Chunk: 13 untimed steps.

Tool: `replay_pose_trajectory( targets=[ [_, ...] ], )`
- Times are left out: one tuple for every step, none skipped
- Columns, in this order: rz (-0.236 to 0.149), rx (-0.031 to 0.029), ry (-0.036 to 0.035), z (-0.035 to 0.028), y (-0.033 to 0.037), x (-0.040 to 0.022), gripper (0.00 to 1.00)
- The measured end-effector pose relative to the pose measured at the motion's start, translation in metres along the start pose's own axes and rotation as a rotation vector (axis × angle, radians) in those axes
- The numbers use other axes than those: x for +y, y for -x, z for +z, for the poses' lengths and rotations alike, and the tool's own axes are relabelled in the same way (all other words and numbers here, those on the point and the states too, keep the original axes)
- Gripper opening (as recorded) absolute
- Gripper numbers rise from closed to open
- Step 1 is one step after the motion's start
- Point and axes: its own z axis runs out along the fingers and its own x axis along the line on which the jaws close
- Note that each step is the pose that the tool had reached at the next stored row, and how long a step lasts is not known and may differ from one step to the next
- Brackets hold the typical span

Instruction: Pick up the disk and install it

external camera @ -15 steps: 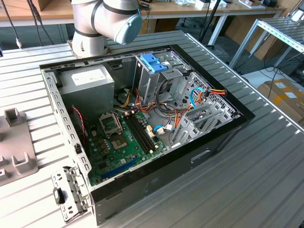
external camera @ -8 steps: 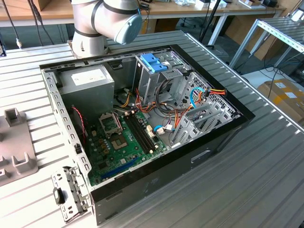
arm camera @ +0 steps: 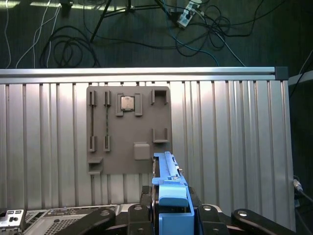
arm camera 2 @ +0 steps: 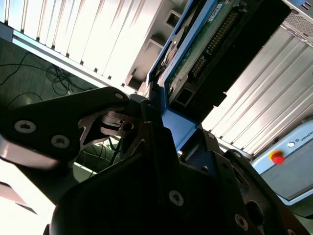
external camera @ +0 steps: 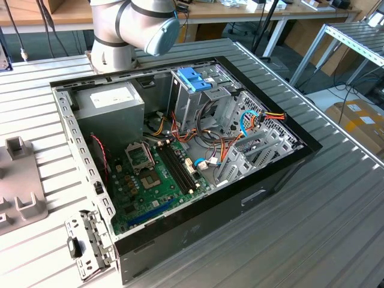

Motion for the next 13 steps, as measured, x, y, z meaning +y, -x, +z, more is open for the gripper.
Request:
replay_pose_trajectory(
  targets=[
    [0.0, 0.0, 0.0, -0.0001, 0.0, -0.0006, 0.37],
    [0.0, 0.0, 0.0, 0.0, 0.0001, -0.0011, 0.37],
    [0.0, 0.0, 0.0, -0.0001, 0.0001, -0.0016, 0.37],
    [0.0, 0.0, 0.0, -0.0001, 0.0001, -0.0022, 0.37],
    [0.0, 0.0, 0.0, -0.0001, 0.0001, -0.0026, 0.37],
    [0.0, 0.0, -0.0001, -0.0001, 0.0002, -0.0035, 0.37],
    [0.0, 0.0, 0.0, -0.0002, 0.0002, -0.0043, 0.37],
    [0.0, 0.0, -0.0001, -0.0002, 0.0002, -0.0048, 0.37],
    [0.0, 0.0001, 0.0, -0.0002, 0.0003, -0.0055, 0.37],
    [0.0, 0.0, 0.0, -0.0003, 0.0003, -0.0063, 0.37],
    [0.0, 0.0, 0.0, -0.0003, 0.0003, -0.007, 0.37],
    [0.0, 0.0, 0.0, -0.0003, 0.0003, -0.0075, 0.37],
    [0.0, 0.0, 0.0, -0.0003, 0.0003, -0.0082, 0.37]
  ],
)
